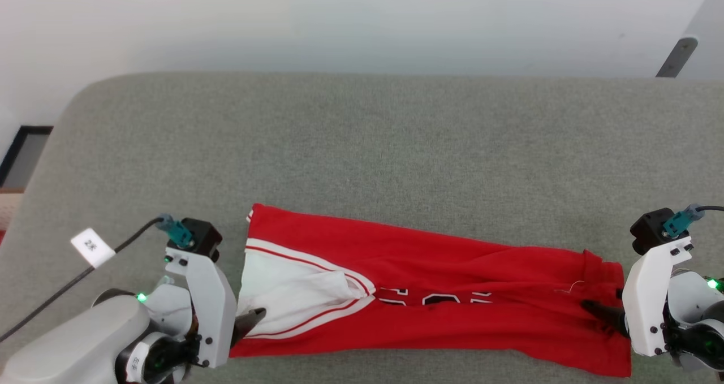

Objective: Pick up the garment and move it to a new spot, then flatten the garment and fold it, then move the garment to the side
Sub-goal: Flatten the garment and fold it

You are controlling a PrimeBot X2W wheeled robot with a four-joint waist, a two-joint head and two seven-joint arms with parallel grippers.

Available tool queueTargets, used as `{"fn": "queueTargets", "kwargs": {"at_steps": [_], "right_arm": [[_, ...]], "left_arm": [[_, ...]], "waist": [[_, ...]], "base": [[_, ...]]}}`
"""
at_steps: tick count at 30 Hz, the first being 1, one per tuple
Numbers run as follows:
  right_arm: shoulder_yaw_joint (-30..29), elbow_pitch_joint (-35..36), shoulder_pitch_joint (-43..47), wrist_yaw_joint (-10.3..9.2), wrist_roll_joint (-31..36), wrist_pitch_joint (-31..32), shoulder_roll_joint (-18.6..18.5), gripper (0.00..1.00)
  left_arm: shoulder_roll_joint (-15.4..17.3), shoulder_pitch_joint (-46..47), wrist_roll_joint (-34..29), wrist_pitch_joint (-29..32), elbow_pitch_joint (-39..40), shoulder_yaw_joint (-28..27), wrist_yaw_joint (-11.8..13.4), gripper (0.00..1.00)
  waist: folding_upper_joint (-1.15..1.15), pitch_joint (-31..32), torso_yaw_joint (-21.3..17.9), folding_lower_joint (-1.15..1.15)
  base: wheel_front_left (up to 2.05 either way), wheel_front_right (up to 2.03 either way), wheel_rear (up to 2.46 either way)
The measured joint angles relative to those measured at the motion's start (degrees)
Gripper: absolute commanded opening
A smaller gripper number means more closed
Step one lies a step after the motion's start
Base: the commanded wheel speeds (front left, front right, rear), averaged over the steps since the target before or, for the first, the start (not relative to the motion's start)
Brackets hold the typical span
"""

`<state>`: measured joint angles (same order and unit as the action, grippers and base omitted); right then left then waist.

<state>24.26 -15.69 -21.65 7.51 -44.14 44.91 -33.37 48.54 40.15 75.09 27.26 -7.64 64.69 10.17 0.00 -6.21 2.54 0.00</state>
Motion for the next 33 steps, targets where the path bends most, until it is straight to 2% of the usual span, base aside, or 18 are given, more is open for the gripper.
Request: {"fn": "queueTargets", "kwargs": {"at_steps": [7,15,21,27,33], "right_arm": [[-3.69,0.21,1.79,0.01,0.97,1.00,1.70,1.00],[-9.49,2.35,6.03,0.00,2.96,-1.77,4.05,1.00],[-14.69,2.30,10.09,0.01,5.39,-5.01,6.28,1.00],[-19.07,1.01,12.88,0.00,6.98,-5.56,8.11,1.00],[-22.04,-1.92,13.49,0.00,7.73,-4.97,8.71,1.00]], "left_arm": [[0.44,-1.19,-0.57,-3.92,0.65,-1.01,0.43,1.00],[2.07,-4.79,-4.16,-15.90,3.24,-3.26,1.99,1.00],[2.76,-9.12,-5.35,-26.54,4.64,-5.80,4.45,1.00],[3.86,-13.99,-6.48,-36.89,5.79,-8.36,7.21,1.00],[4.00,-19.01,-7.58,-41.65,6.39,-11.70,9.58,1.00]], "waist": [[0.00,3.03,0.02,0.00],[0.00,7.03,0.04,0.00],[0.00,9.28,0.72,0.00],[0.00,10.67,2.08,0.00],[0.00,11.32,3.75,0.00]], "base": [[0.00,0.00,0.00],[0.00,0.00,0.00],[0.00,0.00,0.00],[0.00,0.00,0.00],[0.00,0.00,0.00]]}}
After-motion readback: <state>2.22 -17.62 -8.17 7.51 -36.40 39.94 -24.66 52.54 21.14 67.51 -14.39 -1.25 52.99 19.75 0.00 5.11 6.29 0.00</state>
